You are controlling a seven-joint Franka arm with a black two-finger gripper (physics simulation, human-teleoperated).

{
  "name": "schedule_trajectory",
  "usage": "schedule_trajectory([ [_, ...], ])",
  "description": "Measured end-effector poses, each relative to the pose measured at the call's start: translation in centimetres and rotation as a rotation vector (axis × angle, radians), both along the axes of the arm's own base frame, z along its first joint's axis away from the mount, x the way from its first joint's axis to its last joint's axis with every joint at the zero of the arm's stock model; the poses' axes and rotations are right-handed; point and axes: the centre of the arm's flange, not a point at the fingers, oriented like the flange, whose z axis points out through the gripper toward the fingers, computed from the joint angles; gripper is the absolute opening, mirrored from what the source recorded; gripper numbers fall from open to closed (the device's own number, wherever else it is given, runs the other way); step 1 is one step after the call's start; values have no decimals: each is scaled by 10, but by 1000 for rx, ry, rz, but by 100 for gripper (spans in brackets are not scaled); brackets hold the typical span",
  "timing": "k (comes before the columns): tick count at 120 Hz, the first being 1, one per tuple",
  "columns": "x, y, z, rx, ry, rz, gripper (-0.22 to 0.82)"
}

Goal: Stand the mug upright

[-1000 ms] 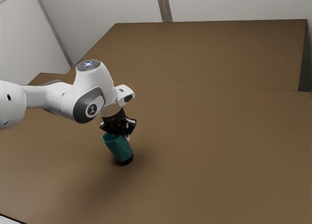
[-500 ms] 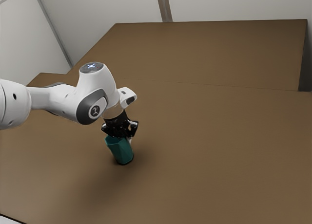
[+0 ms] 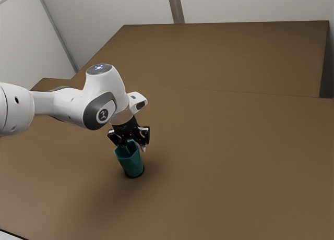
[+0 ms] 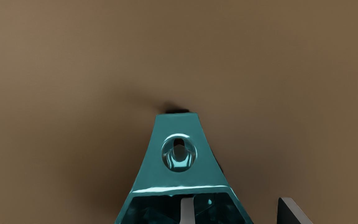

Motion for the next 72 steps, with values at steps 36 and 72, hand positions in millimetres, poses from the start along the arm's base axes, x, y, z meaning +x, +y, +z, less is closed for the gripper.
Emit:
schedule_trajectory([
  [36,3,-5,22,-6,22,2,25],
  [72,32,3,100,-16,-49,-7,47],
])
